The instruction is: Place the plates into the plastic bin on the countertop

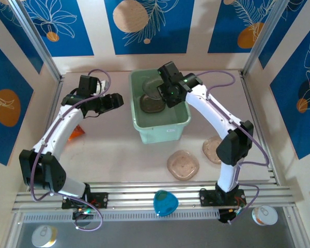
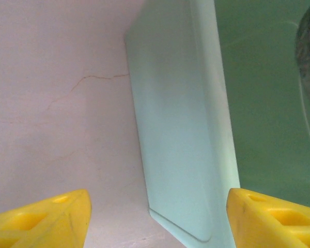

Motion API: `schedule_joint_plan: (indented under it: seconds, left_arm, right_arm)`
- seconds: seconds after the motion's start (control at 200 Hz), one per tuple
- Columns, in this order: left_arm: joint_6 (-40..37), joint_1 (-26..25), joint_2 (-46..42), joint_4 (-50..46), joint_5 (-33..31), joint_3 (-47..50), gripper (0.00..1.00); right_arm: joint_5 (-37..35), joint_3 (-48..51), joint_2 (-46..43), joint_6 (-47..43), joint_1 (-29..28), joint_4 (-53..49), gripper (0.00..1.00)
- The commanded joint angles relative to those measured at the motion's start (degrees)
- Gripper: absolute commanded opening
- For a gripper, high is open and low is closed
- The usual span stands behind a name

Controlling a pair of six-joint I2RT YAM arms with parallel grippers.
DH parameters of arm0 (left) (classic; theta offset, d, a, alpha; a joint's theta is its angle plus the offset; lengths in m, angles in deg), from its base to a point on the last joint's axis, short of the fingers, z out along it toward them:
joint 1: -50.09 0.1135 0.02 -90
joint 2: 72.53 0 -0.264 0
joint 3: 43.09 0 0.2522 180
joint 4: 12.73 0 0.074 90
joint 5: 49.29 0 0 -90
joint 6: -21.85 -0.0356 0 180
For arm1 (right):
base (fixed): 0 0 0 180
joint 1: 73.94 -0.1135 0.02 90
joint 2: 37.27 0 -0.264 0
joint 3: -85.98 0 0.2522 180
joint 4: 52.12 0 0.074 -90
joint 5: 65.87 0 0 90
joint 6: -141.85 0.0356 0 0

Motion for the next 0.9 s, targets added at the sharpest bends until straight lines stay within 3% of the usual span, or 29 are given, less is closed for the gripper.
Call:
schedule_joint_plan:
  seconds: [0.0,0.36,0.895]
  left_arm:
    - [-1.5,1.5,-1.2,0.7,1.4,0.5,0.7]
    - [-2.8,2.7,1.4,-2.2,3.0,-3.4,0.7]
    - [-3.7,2.7,2.4,-4.6,4.4,-4.6,0.7]
  right_arm:
    - [-1.5,-3.2,2.0,3.6,-0.4,-2.0,0.0]
    - [-0.2,-9.0,10.7,9.3,-0.9,-6.4,0.0]
    - [-7.5,-20.2,23.3,17.8,-3.5,-13.0,0.0]
